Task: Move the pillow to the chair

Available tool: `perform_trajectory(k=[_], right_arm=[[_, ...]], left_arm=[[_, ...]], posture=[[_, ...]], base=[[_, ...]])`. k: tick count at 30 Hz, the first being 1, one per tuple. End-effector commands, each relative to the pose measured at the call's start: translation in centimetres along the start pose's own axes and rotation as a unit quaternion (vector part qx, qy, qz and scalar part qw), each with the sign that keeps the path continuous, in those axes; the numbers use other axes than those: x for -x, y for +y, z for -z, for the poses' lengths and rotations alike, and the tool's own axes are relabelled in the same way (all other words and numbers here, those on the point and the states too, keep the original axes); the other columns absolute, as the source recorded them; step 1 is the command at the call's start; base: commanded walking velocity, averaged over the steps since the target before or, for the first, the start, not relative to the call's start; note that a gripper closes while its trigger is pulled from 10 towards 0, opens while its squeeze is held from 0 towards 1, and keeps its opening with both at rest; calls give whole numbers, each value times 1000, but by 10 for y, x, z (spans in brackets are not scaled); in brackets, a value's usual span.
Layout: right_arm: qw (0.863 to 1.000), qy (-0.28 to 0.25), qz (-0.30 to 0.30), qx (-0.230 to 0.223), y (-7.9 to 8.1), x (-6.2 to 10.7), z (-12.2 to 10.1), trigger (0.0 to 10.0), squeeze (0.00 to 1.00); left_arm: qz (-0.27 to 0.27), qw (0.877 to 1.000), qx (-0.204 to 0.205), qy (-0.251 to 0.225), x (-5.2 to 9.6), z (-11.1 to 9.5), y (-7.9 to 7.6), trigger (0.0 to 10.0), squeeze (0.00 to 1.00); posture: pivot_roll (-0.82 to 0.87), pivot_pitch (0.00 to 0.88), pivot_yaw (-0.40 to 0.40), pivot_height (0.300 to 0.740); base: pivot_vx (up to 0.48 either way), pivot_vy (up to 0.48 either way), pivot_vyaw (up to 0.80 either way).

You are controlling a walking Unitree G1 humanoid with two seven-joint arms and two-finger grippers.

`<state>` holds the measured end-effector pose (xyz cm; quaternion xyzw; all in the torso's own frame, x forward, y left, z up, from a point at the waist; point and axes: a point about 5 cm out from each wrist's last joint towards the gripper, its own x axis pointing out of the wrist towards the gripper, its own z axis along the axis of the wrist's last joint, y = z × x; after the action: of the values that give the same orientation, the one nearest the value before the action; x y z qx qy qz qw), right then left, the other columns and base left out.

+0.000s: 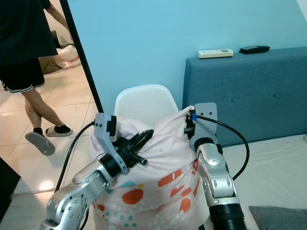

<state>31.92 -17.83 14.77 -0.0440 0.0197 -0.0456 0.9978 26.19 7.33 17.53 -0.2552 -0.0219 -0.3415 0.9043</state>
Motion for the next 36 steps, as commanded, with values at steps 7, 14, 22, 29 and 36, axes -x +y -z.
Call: perform_trajectory(k=[7,14,22,29,36], right_arm=[[1000,11,22,11,-8,1,7,10000,1000],[999,31,3,18,-6,2,14,10000,1000],[973,153,-170,36,25,23,49,10000,878],[978,156,-140,1,20,22,49,10000,0],[977,163,-134,8,16,19,48,10000,0]], left_arm=[[-28,999,-7,-18,-3,-6,11,10000,1000],[-34,999,-8,-21,-3,-5,12,10000,1000],[-63,997,-33,14,7,6,23,10000,1000],[-98,992,-42,73,35,31,37,10000,0],[-107,989,-37,99,50,42,42,10000,0]], posture=[[-19,17,26,740],[-19,30,29,740],[-25,39,30,740],[-18,50,29,735],[-13,51,26,700]], base=[[0,0,0],[0,0,0],[0,0,0],[0,0,0],[0,0,0]])
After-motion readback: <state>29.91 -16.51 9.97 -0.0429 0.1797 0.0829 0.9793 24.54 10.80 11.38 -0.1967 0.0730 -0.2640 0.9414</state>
